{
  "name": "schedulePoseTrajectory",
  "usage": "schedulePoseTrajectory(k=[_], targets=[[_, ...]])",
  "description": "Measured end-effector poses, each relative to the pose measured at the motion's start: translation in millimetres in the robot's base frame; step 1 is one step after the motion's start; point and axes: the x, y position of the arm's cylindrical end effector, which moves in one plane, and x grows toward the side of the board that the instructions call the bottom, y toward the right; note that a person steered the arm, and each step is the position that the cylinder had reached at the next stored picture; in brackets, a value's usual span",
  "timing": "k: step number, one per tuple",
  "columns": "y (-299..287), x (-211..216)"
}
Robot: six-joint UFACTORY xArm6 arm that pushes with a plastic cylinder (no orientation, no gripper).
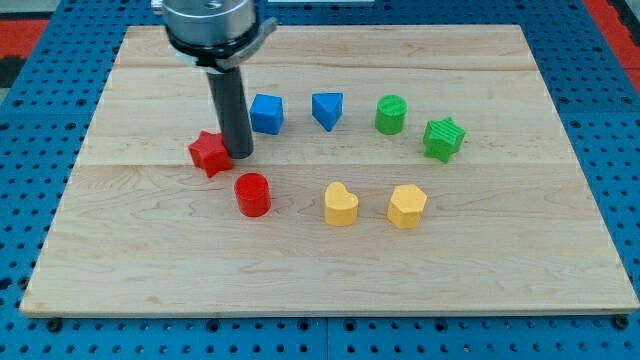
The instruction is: Push the triangle slightly to the top right of the blue cube
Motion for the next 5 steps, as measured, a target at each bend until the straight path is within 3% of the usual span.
schedulePoseTrajectory(k=[4, 5], targets=[[33.0, 4.3], [49.9, 26.3]])
